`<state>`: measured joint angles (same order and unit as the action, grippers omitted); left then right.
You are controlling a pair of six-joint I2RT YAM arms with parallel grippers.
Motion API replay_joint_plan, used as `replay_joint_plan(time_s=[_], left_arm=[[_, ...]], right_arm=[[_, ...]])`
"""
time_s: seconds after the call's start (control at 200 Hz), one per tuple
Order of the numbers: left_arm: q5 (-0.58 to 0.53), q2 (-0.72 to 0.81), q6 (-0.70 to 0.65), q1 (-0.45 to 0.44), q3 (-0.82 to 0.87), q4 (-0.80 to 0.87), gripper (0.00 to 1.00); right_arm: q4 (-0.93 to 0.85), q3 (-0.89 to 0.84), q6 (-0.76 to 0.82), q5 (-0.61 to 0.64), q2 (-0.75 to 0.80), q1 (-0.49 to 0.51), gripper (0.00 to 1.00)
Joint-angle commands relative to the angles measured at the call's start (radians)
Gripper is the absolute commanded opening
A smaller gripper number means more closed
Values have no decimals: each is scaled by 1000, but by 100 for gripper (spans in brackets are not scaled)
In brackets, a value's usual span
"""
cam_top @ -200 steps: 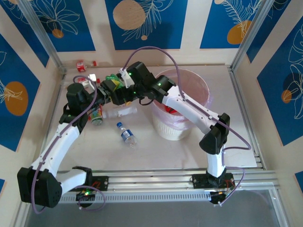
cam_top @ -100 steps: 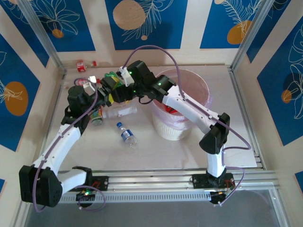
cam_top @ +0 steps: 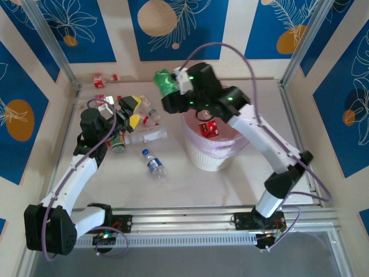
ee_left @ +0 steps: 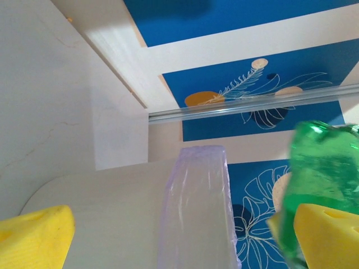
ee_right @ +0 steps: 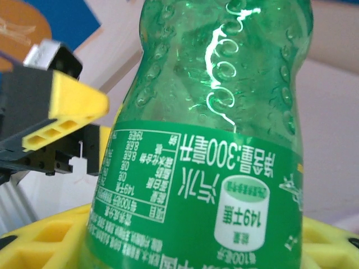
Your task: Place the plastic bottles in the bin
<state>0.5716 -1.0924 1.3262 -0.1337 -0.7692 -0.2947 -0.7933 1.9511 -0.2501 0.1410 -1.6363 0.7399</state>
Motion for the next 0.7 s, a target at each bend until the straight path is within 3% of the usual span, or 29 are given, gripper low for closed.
replay_joint_plan(time_s=[0.0,0.11,0.265,0.465,0.695], left_arm=[[5,-4,-39,10,-3,16,100],[-16,-9,-103,11,-5,103,100],[-101,4,-274,7,-24,349,100],[-250,22,-460,-8,-19,624,96],[-350,-15,-523,-93,91,671,94]], right_arm=[[-54,-60,33,59,97,-56,59],[-101,-125,45,79,174,-140,59],[-163,-224,58,90,249,-251,59],[-155,-373,50,74,279,-305,59],[-100,-466,37,83,257,-334,59]])
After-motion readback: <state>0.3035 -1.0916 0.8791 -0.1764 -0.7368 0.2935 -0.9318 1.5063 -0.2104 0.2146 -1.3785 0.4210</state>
